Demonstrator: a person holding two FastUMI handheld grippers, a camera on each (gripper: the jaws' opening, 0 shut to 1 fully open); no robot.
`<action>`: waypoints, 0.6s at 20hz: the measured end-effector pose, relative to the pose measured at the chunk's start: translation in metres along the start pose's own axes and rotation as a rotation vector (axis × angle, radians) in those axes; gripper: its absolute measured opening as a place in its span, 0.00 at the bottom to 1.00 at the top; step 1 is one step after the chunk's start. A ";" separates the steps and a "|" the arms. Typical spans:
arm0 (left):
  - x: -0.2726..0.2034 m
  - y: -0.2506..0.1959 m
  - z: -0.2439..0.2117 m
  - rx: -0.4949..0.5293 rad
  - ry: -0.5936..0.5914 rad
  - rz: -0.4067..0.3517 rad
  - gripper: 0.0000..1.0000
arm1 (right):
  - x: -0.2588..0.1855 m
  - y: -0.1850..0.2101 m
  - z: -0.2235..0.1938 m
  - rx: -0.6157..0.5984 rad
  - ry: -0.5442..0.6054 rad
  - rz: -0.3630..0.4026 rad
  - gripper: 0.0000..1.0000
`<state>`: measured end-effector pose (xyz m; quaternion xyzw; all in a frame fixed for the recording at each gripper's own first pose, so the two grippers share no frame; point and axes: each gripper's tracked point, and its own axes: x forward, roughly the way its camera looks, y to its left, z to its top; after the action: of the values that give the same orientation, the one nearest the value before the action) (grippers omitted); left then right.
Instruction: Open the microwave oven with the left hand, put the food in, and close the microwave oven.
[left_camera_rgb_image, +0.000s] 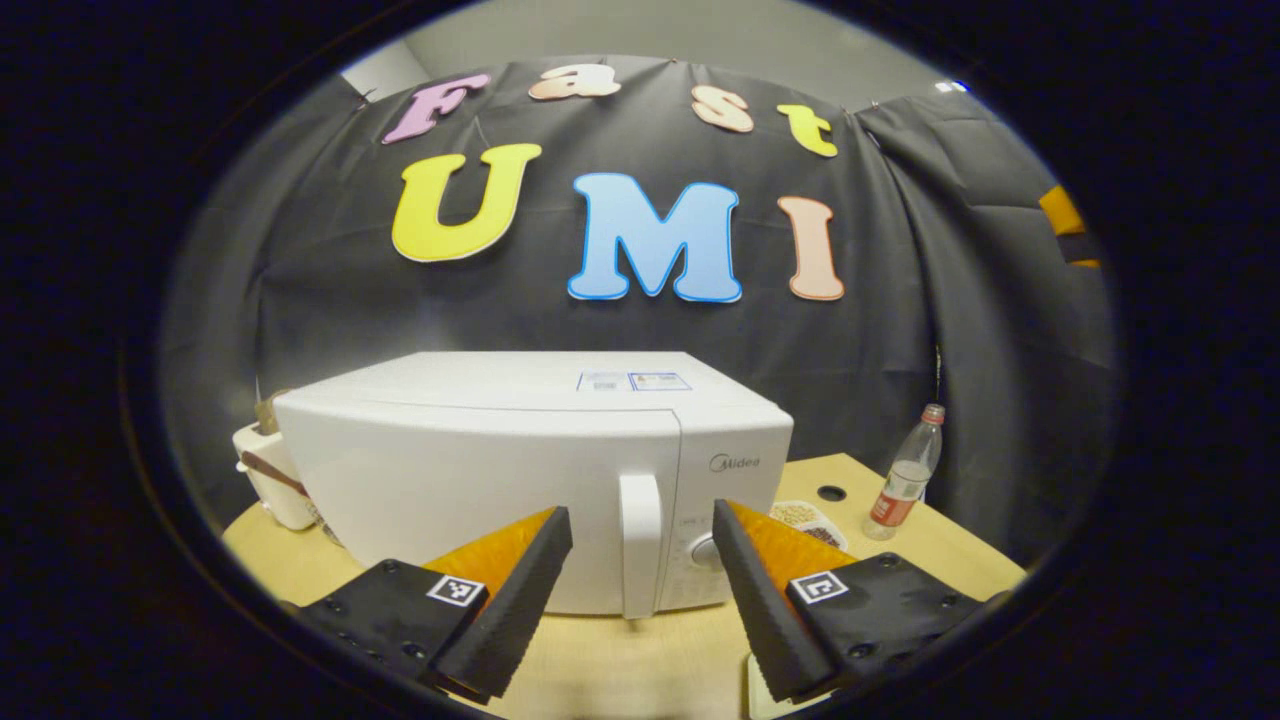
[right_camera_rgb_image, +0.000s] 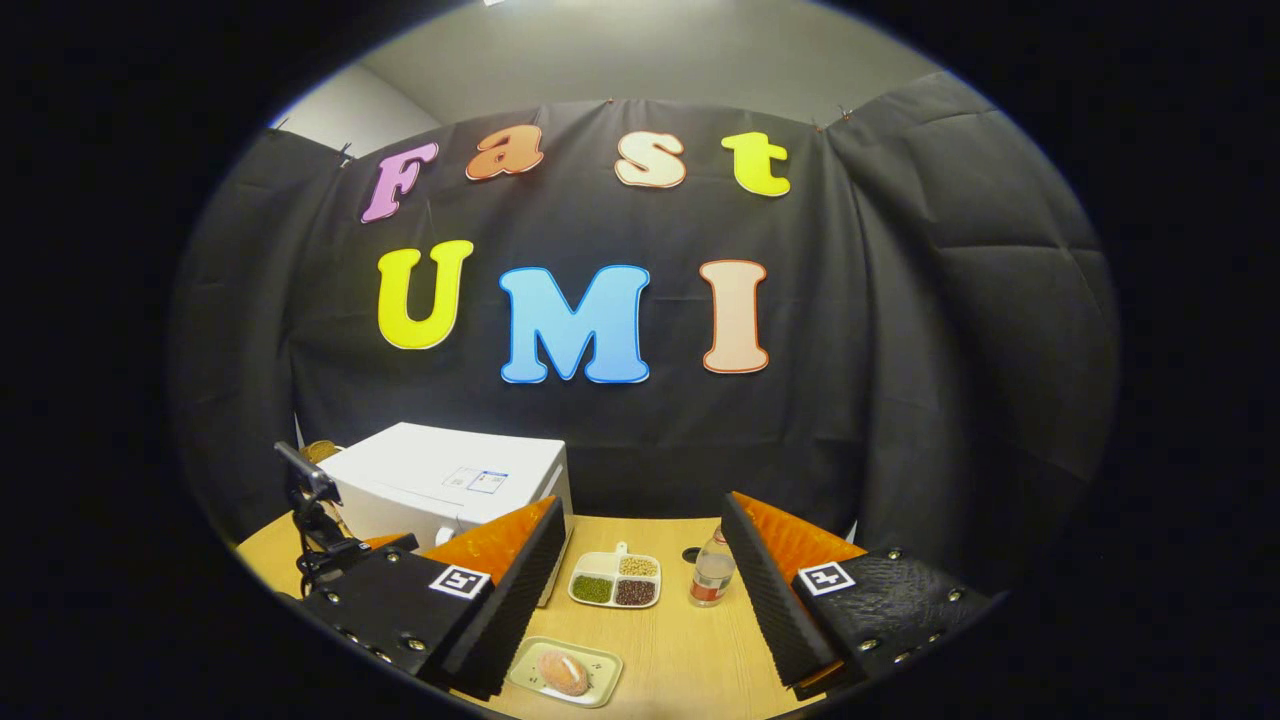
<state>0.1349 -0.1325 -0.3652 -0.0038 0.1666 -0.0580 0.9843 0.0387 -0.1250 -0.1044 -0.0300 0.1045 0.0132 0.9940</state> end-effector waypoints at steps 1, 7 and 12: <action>0.007 0.000 -0.007 -0.010 0.018 -0.001 0.95 | 0.000 -0.002 0.000 -0.006 0.001 -0.009 0.96; 0.027 -0.002 -0.031 0.004 0.092 -0.040 0.46 | -0.002 -0.002 -0.008 0.015 0.027 -0.047 0.96; 0.021 -0.002 -0.030 0.016 0.124 -0.088 0.23 | -0.010 0.013 -0.011 0.028 0.041 -0.065 0.96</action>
<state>0.1443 -0.1362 -0.4004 0.0003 0.2263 -0.1027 0.9686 0.0264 -0.1132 -0.1140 -0.0199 0.1239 -0.0213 0.9919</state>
